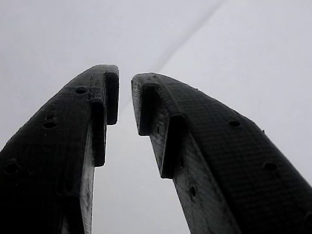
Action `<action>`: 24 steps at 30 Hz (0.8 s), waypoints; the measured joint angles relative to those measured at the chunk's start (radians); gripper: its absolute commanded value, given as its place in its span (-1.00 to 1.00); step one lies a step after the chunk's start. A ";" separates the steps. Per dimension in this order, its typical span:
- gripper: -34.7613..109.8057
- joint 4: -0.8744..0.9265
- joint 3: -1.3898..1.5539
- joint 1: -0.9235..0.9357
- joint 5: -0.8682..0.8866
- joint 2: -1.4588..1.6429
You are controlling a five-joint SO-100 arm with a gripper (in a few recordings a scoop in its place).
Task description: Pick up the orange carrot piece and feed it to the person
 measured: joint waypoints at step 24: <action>-0.55 0.000 -0.698 0.219 -0.206 -1.011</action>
